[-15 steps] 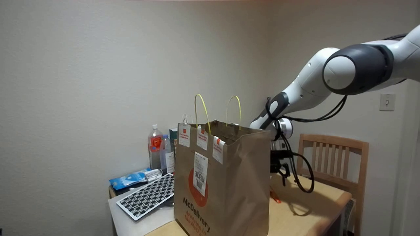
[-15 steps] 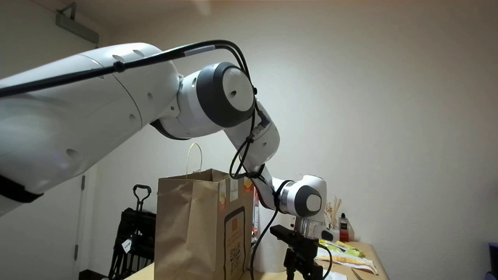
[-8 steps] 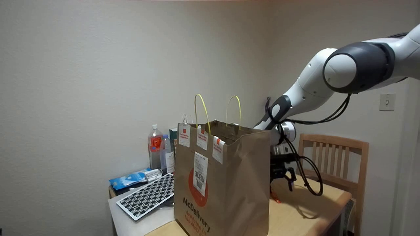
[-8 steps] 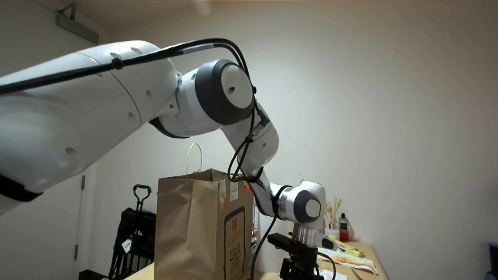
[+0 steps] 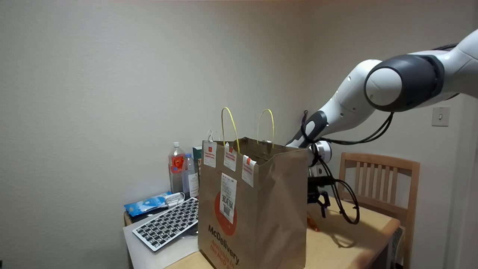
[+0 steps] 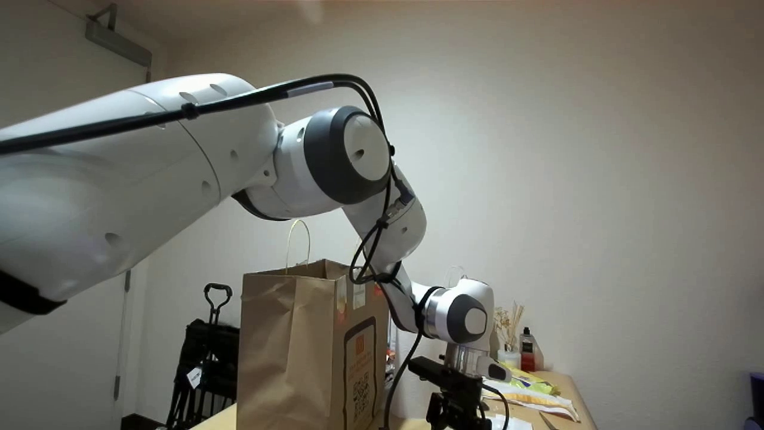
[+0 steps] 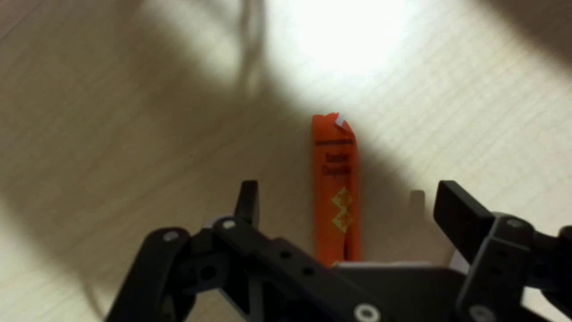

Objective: Pick up the orange object on the table and put it in the paper bag

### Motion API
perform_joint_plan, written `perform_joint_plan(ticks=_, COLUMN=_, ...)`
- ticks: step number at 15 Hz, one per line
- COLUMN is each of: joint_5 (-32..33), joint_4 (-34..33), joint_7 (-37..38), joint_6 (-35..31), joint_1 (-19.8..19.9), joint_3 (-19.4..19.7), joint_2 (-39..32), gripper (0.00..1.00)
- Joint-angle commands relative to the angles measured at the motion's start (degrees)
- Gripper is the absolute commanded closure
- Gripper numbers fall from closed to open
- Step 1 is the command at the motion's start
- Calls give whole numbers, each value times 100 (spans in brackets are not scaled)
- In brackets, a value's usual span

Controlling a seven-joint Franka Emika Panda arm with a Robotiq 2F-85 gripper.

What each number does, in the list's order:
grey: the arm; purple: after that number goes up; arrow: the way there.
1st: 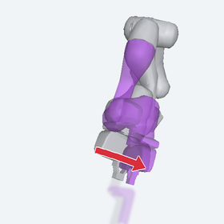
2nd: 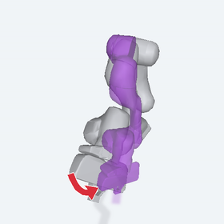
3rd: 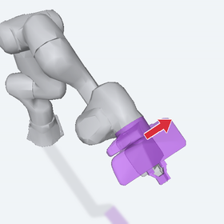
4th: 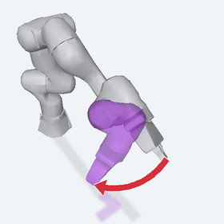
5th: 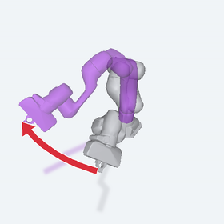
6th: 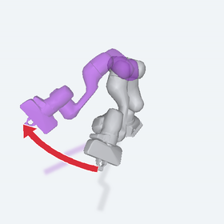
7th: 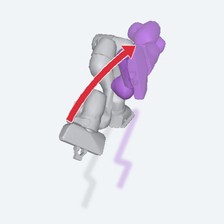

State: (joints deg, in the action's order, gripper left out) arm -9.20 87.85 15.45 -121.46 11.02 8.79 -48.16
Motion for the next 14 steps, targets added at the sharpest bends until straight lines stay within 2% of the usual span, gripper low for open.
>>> perform_joint_plan(ticks=1, joint_5=-34, joint_4=-218, joint_7=-39, joint_6=57, joint_1=51, joint_3=-36, joint_2=-188, gripper=0)
perform_joint_plan(ticks=8, joint_5=-122, joint_4=-502, joint_7=-128, joint_6=169, joint_1=168, joint_3=-113, joint_2=-517, gripper=1)
perform_joint_plan(ticks=9, joint_5=-133, joint_4=-557, joint_7=-134, joint_6=200, joint_1=185, joint_3=-123, joint_2=-562, gripper=26)
perform_joint_plan(ticks=10, joint_5=-140, joint_4=-608, joint_7=-156, joint_6=247, joint_1=202, joint_3=-139, joint_2=-588, gripper=26)
perform_joint_plan(ticks=14, joint_5=-143, joint_4=-753, joint_7=-177, joint_6=358, joint_1=205, joint_3=-176, joint_2=-638, gripper=52)
